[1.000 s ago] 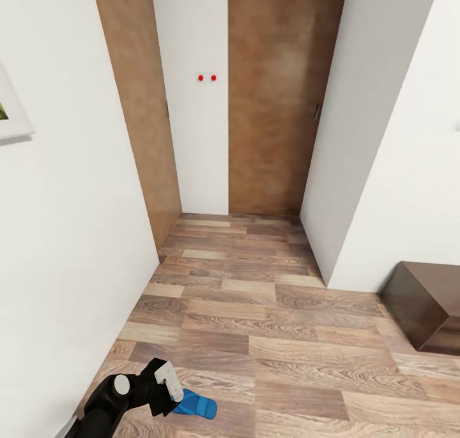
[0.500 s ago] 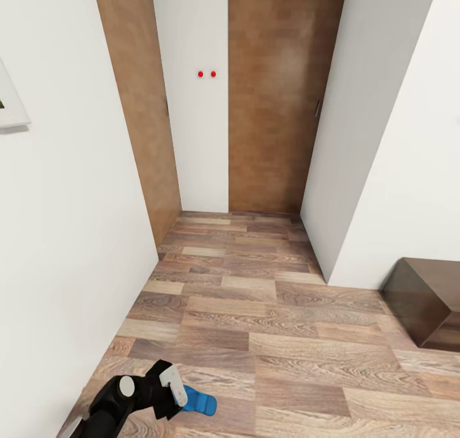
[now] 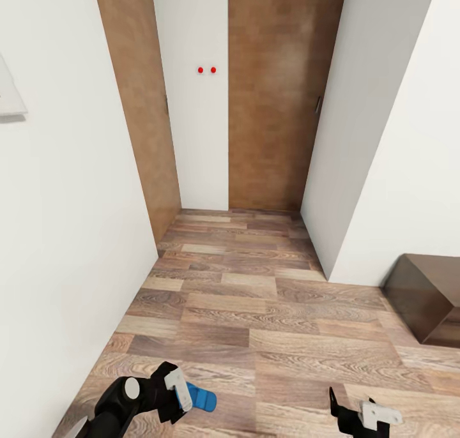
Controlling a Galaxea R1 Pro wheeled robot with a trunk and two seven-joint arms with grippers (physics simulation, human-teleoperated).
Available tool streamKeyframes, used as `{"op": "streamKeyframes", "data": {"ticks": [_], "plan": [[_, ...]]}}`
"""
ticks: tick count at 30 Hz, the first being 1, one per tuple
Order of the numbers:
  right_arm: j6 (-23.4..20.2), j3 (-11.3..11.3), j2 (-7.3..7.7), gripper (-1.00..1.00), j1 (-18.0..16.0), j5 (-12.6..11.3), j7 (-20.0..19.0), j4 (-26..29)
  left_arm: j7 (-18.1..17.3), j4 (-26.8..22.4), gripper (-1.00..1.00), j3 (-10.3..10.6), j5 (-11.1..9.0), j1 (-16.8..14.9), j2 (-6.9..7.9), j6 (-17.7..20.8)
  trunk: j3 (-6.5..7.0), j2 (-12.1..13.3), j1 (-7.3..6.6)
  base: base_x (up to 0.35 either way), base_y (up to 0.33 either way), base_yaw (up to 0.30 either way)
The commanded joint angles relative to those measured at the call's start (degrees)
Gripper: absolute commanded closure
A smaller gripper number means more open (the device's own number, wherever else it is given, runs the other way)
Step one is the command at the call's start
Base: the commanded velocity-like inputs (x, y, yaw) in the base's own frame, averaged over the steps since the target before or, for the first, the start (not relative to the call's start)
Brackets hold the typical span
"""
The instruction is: In the bedroom, move the book from the bed onto either nightstand, and place the two sandals side by side next to the bed.
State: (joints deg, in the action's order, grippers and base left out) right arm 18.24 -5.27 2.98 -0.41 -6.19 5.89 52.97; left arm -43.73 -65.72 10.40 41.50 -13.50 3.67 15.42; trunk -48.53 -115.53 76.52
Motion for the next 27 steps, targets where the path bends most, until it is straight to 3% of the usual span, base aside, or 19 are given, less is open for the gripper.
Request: {"op": "streamKeyframes", "data": {"ticks": [1, 6, 27], "plan": [[0.5, 0.0, 0.17, -1.0, 0.0, -1.8, -0.1, 0.1, -0.2, -0.1, -1.0, 0.1, 0.2, 0.0, 0.05, 0.4, -0.24, -0.4, 0.22, 0.0, 0.0, 0.0], [1.3, -0.5, 0.59, -1.0, 0.0, -3.6, 0.1, 1.8, -0.2, -0.2, -1.0, 0.1, 0.1, 0.0, 0.07, 0.4, -0.6, -1.2, 0.66, 0.0, 0.0, 0.0], [1.7, -0.6, 0.46, -1.0, 0.0, -3.8, 0.1, 1.7, 0.2, -0.2, -1.0, 0.1, 0.1, 0.0, 0.06, 0.3, -1.1, -1.2, 0.66, 0.0, 0.0, 0.0]]}}
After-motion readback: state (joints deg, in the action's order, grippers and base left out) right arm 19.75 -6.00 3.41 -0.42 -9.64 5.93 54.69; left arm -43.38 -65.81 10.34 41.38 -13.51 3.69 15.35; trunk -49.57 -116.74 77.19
